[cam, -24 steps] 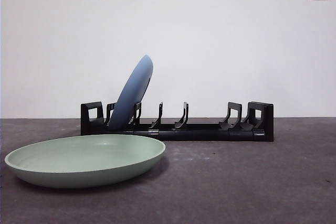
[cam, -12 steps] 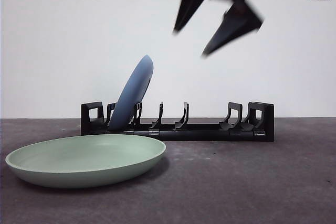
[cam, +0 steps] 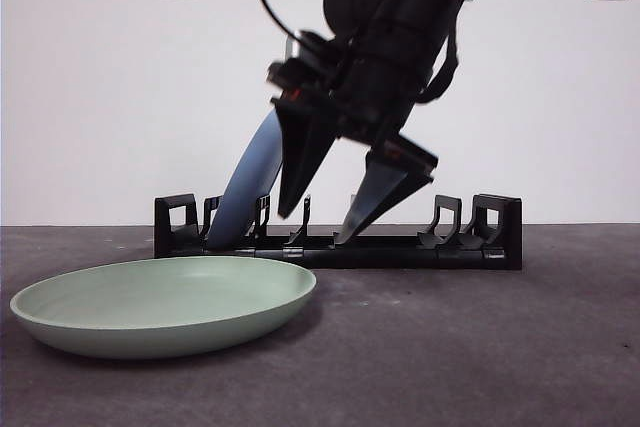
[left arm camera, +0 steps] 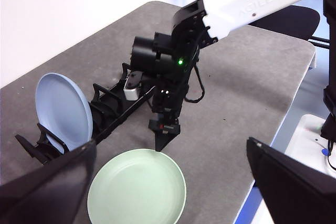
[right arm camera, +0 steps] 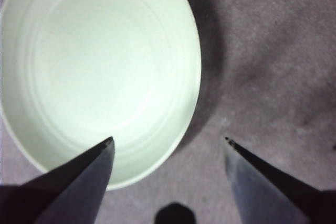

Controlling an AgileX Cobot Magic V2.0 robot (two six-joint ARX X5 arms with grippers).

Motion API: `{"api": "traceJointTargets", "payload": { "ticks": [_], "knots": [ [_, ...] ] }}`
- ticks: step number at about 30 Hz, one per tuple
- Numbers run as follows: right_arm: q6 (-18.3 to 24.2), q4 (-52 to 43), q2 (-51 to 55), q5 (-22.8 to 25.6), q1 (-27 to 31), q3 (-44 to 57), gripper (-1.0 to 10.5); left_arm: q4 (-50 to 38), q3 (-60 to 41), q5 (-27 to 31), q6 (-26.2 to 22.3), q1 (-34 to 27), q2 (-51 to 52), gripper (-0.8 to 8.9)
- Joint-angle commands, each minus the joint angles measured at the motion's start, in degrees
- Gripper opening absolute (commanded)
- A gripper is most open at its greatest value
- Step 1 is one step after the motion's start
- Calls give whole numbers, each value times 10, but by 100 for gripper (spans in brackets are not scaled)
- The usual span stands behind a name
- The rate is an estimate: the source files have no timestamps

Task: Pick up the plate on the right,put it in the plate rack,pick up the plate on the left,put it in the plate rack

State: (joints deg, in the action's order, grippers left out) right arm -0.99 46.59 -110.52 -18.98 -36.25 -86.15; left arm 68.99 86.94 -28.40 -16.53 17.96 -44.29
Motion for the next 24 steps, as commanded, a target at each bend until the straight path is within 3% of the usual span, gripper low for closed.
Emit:
{"api": "traceJointTargets", "payload": {
  "ticks": [1,24],
  "knots": [
    [-16,-15,-21,8,-5,2,347,0,-1,0,-7,1,0,482],
    [-51,-66,-59,21,-17,2,338,5,-1,31,-17,74,-30,481]
  ]
}}
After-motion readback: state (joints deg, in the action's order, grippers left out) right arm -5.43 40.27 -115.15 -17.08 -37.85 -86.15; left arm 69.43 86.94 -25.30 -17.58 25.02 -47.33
